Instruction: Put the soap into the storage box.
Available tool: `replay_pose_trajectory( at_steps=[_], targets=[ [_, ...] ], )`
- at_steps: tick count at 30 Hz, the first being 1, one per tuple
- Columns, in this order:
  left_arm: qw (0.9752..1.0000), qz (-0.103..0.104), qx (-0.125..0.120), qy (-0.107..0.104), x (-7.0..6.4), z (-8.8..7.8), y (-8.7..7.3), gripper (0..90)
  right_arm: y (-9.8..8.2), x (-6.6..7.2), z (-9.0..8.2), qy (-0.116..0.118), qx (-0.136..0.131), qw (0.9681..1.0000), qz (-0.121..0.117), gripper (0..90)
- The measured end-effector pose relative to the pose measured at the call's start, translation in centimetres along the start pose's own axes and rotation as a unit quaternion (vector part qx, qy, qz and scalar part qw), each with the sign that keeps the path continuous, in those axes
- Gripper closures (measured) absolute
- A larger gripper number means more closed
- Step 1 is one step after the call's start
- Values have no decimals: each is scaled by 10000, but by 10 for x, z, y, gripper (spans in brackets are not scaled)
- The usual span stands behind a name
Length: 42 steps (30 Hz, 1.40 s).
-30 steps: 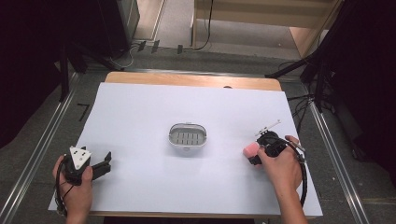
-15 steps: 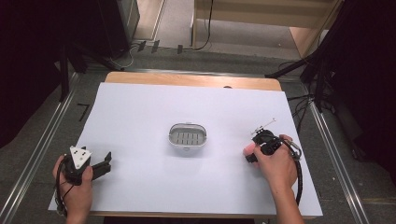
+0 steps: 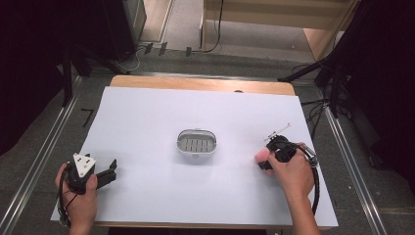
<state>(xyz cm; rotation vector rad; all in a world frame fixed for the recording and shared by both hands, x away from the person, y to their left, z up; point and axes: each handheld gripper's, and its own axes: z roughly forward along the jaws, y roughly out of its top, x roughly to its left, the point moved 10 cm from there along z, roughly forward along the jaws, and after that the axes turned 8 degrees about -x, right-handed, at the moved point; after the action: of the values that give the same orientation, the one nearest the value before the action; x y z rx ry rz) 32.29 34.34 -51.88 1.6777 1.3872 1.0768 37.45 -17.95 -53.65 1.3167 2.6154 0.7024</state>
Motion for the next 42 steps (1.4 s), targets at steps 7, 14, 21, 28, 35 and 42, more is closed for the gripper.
replay_pose_trajectory(
  at_steps=[7, 14, 21, 28, 35, 42],
  targets=[
    [10000, 37, 9, 2, 0, 0, 0, 149, 11, 5, -11, 100, -38, 9995, -291, 386],
    [10000, 27, 3, -3, 0, 0, 0, 149, 20, 13, -15, 260, 56, 9977, -624, 386],
    [10000, 10, 3, -6, 0, 0, 0, 149, 32, 23, -17, 420, 82, 9944, -963, 386],
    [10000, 30, 15, -3, 0, 0, 0, 149, 42, 36, -17, 686, 118, 9902, -1211, 386],
    [10000, 28, 20, -1, 0, 0, 0, 149, 52, 45, -17, 753, 81, 9875, -1381, 386],
    [10000, 35, 29, -1, 0, 1, 0, 149, 59, 53, -16, 816, 117, 9842, -1568, 386]
  ],
)
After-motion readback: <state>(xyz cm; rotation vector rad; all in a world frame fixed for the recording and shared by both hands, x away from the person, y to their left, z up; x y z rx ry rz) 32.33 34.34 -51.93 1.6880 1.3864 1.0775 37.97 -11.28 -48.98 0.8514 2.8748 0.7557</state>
